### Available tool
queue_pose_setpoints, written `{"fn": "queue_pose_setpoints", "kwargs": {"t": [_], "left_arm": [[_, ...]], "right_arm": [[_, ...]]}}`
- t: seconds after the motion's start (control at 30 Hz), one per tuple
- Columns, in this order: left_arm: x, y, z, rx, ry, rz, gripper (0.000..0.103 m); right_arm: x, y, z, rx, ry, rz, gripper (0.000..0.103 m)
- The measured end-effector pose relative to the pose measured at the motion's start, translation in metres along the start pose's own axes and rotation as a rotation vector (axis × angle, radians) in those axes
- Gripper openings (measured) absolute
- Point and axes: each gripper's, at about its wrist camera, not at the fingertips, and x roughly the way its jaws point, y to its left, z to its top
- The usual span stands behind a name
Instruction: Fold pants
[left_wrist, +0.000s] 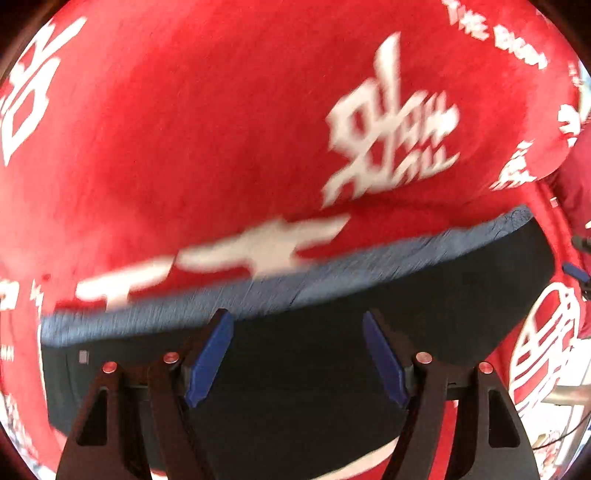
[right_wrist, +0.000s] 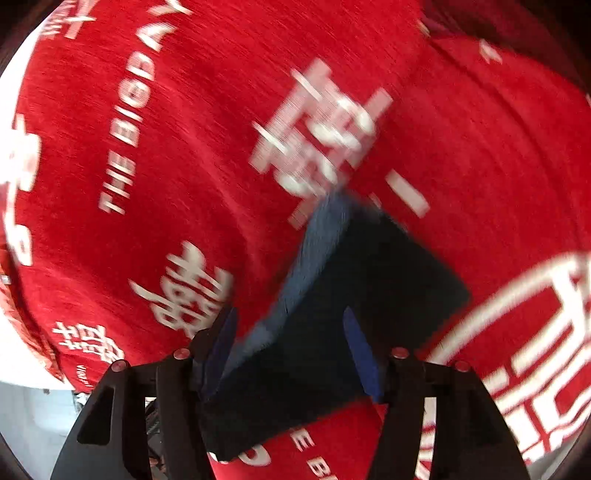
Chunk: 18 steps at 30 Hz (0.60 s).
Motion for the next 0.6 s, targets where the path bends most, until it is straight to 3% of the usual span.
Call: {"fn": "queue_pose_setpoints", "kwargs": {"t": [0.13, 0.2, 0.27, 0.33, 0.47, 0.57, 0.6], "left_arm": [[0.017, 0.014, -0.034, -0.069, 0.067, 0.035, 0.074], [0.026, 0.01, -0.043, -0.075, 0.086, 0.039, 0.074], [0.037, 0.005, -0.049, -0.07, 0.112, 0.051, 0.074], [0.036, 0.001, -0.048, -0.077, 0.116, 0.069, 0.074], [0.026, -0.003, -0.047, -0.091, 0.082, 0.048, 0.074], [0.045, 0.0, -0.052, -0.082, 0.175, 0.118, 0.074], [0.043, 0.004, -0.052, -0.103, 0.175, 0.12, 0.074]], "right_arm": [[0.03, -0.031, -0.022, 0.038, 0.023, -0.168, 0.059], [0.036, -0.043, -0.023, 0.062, 0.017, -0.206, 0.058], [0.045, -0.053, -0.021, 0.098, 0.023, -0.19, 0.052], [0.056, -0.061, -0.016, 0.139, 0.048, -0.136, 0.006], [0.038, -0.044, -0.014, 0.088, 0.003, -0.071, 0.006], [0.055, -0.057, -0.013, 0.016, 0.075, -0.254, 0.01], [0.056, -0.067, -0.012, 0.054, 0.082, -0.232, 0.011]]}}
